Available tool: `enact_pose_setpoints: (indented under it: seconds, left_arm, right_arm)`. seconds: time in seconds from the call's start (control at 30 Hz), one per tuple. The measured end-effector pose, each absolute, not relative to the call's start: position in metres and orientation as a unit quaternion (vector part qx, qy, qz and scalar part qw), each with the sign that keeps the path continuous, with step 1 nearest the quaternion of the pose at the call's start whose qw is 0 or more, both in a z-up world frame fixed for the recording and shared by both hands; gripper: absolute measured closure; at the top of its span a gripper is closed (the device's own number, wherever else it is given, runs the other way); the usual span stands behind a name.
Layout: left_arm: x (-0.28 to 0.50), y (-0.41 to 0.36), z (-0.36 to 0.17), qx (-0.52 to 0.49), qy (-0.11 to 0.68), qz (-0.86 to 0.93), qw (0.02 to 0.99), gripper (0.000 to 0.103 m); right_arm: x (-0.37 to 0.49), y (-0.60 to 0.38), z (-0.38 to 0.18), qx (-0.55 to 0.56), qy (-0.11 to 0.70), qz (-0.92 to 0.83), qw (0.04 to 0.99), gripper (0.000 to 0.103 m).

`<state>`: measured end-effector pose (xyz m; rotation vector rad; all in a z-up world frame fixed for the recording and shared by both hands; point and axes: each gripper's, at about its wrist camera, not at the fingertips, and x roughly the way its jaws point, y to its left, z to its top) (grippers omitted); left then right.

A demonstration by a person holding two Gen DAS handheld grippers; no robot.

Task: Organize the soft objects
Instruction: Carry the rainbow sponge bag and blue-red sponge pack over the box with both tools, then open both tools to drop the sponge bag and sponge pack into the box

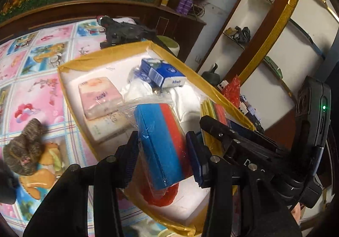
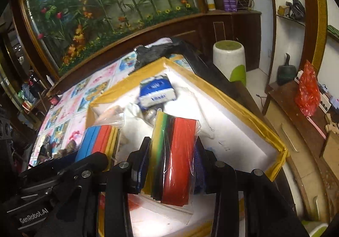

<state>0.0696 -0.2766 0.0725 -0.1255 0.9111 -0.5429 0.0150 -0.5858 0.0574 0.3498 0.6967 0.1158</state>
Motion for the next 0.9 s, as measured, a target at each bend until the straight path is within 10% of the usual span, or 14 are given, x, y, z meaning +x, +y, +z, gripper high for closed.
enact_pose_setpoints:
  seconds: [0.37, 0.6, 0.9]
  left_arm:
    - [0.07, -0.281, 0.061, -0.041, 0.428, -0.244, 0.869, 0.06]
    - [0.068, -0.27, 0.074, -0.055, 0.415, -0.239, 0.876, 0.041]
    - [0.032, -0.259, 0.105, -0.038, 0.379, -0.263, 0.886, 0.041]
  right_arm:
    - [0.033, -0.569, 0.064, 0.151, 0.335, 0.043, 0.929, 0.057]
    - [0.027, -0.565, 0.069, 0.138, 0.309, 0.006, 0.941, 0.018]
    - [-0.024, -0.564, 0.084, 0.179, 0.254, 0.025, 0.95, 0.018]
